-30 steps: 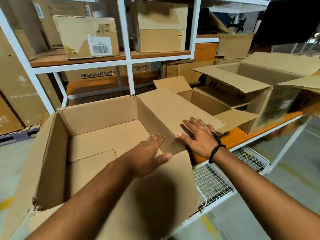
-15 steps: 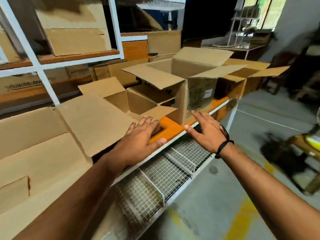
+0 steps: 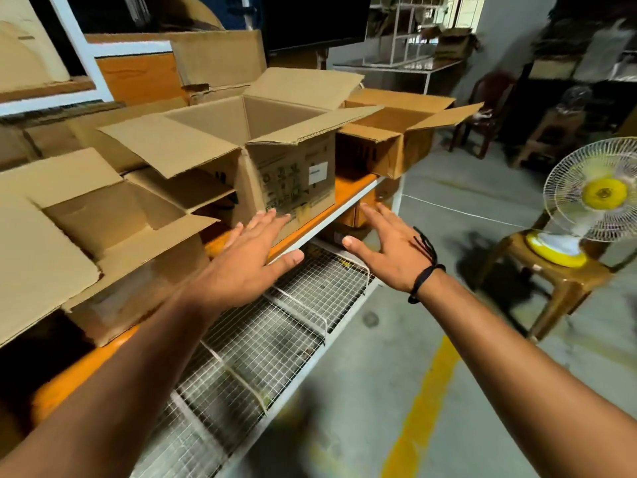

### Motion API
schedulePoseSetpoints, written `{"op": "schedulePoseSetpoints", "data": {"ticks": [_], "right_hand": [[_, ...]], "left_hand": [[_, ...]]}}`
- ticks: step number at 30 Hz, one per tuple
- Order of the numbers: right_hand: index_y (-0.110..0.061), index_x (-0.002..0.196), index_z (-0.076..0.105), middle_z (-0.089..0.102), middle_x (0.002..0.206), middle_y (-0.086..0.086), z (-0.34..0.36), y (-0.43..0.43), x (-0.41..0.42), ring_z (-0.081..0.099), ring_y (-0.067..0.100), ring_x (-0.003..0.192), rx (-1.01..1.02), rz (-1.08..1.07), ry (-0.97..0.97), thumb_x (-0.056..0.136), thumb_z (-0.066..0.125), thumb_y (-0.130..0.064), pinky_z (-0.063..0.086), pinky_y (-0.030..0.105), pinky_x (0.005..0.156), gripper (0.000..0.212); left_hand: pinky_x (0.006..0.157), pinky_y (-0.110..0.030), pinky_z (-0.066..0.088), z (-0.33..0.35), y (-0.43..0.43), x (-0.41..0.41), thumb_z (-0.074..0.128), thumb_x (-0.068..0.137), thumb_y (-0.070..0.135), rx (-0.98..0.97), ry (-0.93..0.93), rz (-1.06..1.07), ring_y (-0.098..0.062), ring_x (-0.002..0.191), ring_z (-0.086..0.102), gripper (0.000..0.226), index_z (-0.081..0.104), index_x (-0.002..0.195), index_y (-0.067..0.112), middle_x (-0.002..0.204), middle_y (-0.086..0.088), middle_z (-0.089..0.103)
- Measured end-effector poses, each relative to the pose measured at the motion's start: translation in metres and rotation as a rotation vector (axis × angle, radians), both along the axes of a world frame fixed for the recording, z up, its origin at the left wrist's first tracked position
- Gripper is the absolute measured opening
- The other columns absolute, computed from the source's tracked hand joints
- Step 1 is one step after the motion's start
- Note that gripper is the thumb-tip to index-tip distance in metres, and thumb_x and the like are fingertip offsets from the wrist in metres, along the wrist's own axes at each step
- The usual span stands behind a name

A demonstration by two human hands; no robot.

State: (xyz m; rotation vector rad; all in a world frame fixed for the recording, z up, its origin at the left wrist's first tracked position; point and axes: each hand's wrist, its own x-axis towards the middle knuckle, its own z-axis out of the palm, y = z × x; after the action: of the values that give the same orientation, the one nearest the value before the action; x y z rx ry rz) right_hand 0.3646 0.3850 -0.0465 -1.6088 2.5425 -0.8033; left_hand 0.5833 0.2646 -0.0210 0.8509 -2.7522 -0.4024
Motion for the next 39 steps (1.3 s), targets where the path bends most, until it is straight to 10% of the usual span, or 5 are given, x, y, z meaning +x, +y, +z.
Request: {"op": "schedulePoseSetpoints", "data": {"ticks": [22,33,39], "right_hand": [[-0.039,0.15,0.015,0.012,0.161,0.003,0.017,-0.116,-0.261,0.019,0.024,0.146,0.055,-0.038,-0.032,0.087,0.047,-0.065,0.02,0.037,0.115,0.076],[-0.027,0.148,0.029,0.034,0.153,0.002,0.093,-0.171,-0.45,0.031,0.02,0.14,-0.108,0.148,0.16,0.091,0.052,-0.052,0.023,0.035,0.113,0.067],[-0.034,0.15,0.025,0.031,0.155,-0.002,0.117,-0.218,-0.564,0.034,0.023,0.138,0.144,0.282,0.184,0.09,0.051,-0.053,0.029,0.037,0.11,0.067]], "left_hand": [[0.117,-0.045,0.019,-0.007,-0.157,-0.325,0.045,0.088,0.059,0.213,0.158,-0.125,-0.015,0.146,0.014,0.073,0.015,0.15,0.035,0.16,0.007,0.008],[0.119,-0.045,0.006,0.0,-0.203,-0.468,0.042,0.094,0.049,0.042,0.233,0.102,-0.018,0.146,0.011,0.065,0.023,0.149,0.021,0.157,-0.004,0.022],[0.117,-0.054,0.006,0.009,-0.24,-0.531,0.031,0.09,0.064,0.012,0.061,0.268,-0.02,0.144,0.021,0.065,0.03,0.145,0.029,0.155,-0.003,0.029]]}}
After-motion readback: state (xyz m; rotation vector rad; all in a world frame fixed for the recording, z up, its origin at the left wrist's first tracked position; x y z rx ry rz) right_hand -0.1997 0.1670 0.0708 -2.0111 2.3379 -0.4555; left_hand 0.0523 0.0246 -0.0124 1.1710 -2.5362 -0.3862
